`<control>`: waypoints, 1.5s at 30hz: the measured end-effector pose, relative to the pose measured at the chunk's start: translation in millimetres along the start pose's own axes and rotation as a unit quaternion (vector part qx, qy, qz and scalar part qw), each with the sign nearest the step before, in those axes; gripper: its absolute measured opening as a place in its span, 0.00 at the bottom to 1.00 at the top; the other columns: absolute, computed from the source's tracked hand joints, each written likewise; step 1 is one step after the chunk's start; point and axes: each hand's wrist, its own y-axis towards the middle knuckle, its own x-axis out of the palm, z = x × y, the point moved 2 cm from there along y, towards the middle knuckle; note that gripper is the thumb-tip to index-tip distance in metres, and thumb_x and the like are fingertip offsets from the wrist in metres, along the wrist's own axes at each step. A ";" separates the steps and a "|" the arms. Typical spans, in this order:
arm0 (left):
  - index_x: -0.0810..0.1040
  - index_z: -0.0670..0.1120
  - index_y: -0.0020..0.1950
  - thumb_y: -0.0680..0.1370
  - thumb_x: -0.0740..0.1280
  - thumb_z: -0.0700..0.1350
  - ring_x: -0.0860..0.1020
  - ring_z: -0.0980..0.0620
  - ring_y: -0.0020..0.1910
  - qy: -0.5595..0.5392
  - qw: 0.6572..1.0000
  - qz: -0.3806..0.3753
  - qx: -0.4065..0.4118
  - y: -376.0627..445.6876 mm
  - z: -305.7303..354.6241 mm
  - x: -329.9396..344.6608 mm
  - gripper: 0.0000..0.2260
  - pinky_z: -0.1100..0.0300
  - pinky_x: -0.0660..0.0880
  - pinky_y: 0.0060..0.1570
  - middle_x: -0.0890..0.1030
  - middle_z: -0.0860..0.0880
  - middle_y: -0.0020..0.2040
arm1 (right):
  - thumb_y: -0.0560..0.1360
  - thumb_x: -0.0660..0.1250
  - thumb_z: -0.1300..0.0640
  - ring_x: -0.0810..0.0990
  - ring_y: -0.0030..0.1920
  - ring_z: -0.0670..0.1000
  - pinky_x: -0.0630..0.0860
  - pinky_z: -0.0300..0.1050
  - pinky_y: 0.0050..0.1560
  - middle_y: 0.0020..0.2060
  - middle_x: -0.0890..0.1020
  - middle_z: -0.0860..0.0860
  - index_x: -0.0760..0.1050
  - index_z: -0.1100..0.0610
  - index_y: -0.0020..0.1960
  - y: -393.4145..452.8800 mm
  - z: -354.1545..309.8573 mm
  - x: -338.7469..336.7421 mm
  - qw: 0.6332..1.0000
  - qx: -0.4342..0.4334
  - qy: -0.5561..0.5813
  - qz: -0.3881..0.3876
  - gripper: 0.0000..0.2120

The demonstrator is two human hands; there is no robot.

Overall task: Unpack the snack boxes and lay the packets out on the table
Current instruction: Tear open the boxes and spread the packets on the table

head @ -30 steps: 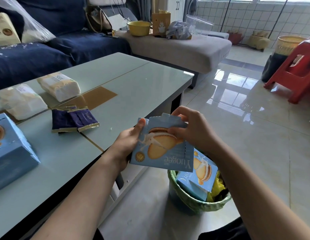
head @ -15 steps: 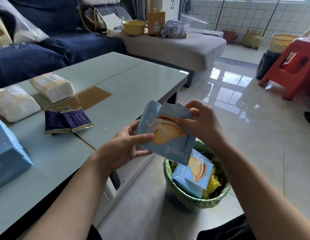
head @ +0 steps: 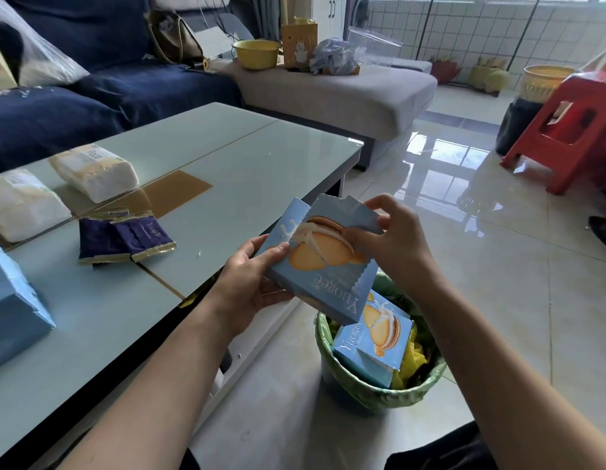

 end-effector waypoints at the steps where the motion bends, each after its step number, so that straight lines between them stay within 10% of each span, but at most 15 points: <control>1: 0.66 0.49 0.72 0.76 0.70 0.47 0.82 0.38 0.49 -0.001 1.000 0.002 -0.001 0.6 0.1 -0.9 0.26 0.42 0.81 0.48 0.80 0.39 0.59 | 0.69 0.76 0.64 0.81 0.36 0.54 0.82 0.46 0.33 0.41 0.83 0.58 0.76 0.57 0.53 -1.0 -2.0 -1.6 0.999 0.018 0.043 -0.013 0.16; 8: 0.73 0.46 0.63 0.78 0.67 0.48 0.83 0.41 0.44 -0.014 0.999 0.001 -0.028 -2.5 2.2 -3.0 0.15 0.46 0.83 0.43 0.81 0.43 0.50 | 0.71 0.75 0.62 0.79 0.34 0.40 0.75 0.33 0.31 0.42 0.82 0.50 0.77 0.53 0.55 -4.8 -10.6 -1.6 0.993 -0.006 0.094 -0.067 0.15; 15: 0.76 0.46 0.58 0.79 0.65 0.50 0.81 0.41 0.45 -0.045 0.997 0.016 -0.065 -3.3 4.7 -7.1 0.11 0.46 0.80 0.49 0.80 0.42 0.50 | 0.68 0.77 0.61 0.83 0.41 0.54 0.81 0.44 0.43 0.44 0.85 0.49 0.82 0.48 0.47 -12.2 -22.3 5.0 0.983 -0.086 0.070 -0.147 0.12; 19: 0.80 0.45 0.49 0.78 0.66 0.50 0.80 0.42 0.42 -0.078 0.992 0.033 -0.090 -3.8 5.8 -8.1 0.09 0.46 0.79 0.50 0.81 0.42 0.43 | 0.67 0.78 0.57 0.81 0.43 0.45 0.79 0.39 0.42 0.44 0.83 0.41 0.80 0.46 0.48 -20.1 -24.4 9.7 0.968 -0.130 0.020 -0.213 0.13; 34: 0.67 0.40 0.67 0.73 0.69 0.35 0.78 0.47 0.38 -0.015 0.993 0.116 -0.023 0.1 9.6 -23.0 0.23 0.57 0.78 0.31 0.79 0.41 0.44 | 0.71 0.74 0.49 0.82 0.48 0.40 0.79 0.41 0.51 0.48 0.85 0.43 0.82 0.52 0.54 -35.3 -22.6 28.9 0.930 -0.152 -0.095 -0.320 0.13; 45: 0.71 0.49 0.63 0.60 0.73 0.46 0.78 0.45 0.44 0.157 0.986 0.047 -0.015 -13.9 9.5 -28.0 0.32 0.57 0.76 0.38 0.78 0.40 0.53 | 0.75 0.71 0.55 0.67 0.65 0.50 0.65 0.41 0.63 0.64 0.76 0.46 0.74 0.49 0.67 -24.4 -1.1 39.8 0.909 -0.229 -0.290 -0.191 0.20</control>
